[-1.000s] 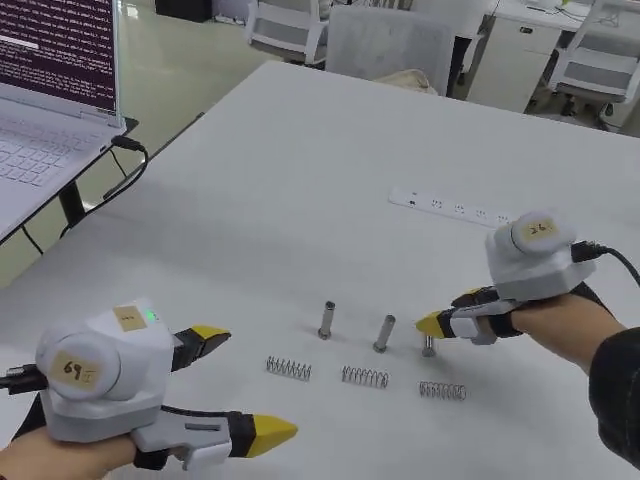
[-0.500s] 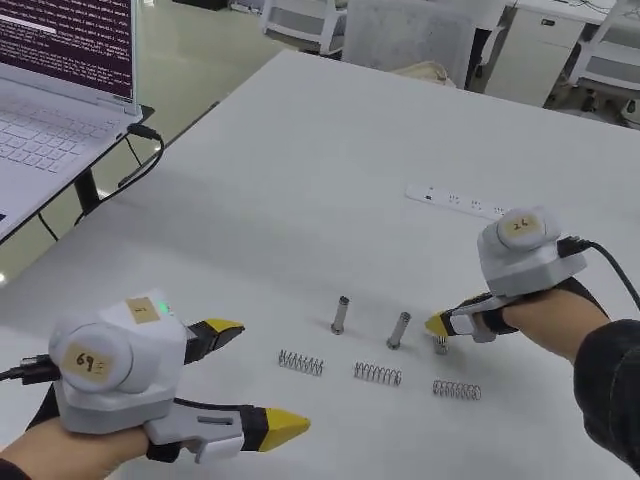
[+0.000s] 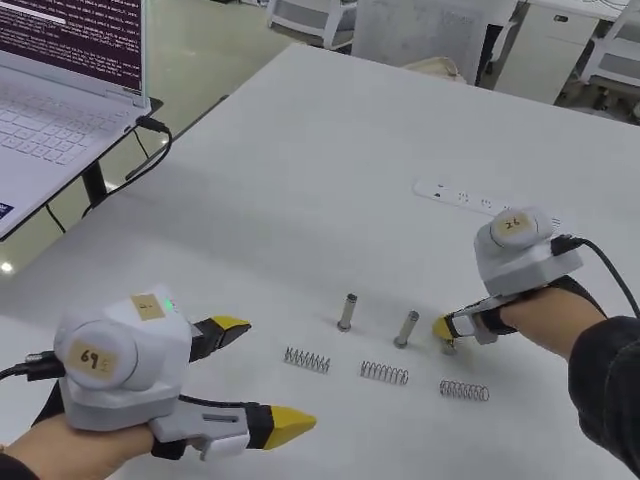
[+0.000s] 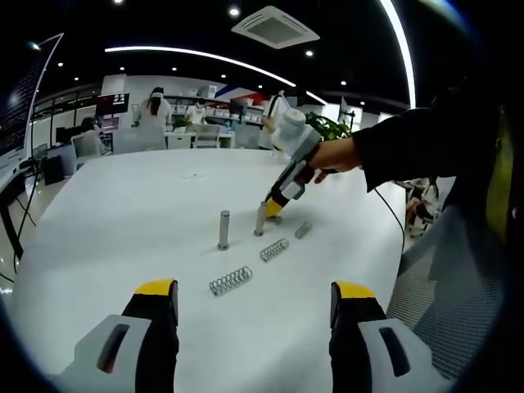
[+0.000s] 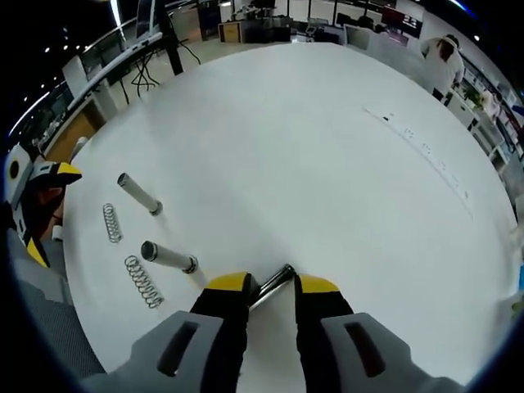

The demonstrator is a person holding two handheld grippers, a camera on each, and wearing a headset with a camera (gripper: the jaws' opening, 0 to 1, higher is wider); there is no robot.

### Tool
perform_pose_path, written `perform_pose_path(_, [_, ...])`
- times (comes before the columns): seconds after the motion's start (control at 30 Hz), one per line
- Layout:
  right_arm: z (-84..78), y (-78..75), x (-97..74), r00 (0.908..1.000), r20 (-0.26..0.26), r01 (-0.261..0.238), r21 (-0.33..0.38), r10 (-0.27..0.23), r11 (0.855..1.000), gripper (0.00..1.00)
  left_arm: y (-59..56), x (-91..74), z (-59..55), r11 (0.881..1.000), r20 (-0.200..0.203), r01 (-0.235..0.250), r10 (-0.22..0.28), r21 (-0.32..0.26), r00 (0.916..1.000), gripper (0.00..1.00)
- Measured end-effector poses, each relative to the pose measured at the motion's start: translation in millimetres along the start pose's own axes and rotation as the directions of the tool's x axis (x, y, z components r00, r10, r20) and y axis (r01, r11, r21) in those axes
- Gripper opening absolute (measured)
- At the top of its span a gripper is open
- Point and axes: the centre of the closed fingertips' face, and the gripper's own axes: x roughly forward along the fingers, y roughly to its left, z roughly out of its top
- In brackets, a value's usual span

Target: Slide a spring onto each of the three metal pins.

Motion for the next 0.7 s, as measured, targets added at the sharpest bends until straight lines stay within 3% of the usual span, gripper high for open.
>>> perform_pose_path(0.3, [3.2,2.1,-0.1,0.9994,-0.022,0.026,-0.002,-0.026,1.0,0.14,0.0,-1.1,-3.0,1.0,-0.004,-0.002,0.002,-0.005,1.0,0.72])
perform_pose_path(0.7, [2.7,3.0,-1.9,0.9994,-0.029,0.018,-0.023,-0.019,1.0,0.11,0.2,-1.1,-3.5,1.0,-0.001,-0.002,0.002,-0.01,1.0,0.72])
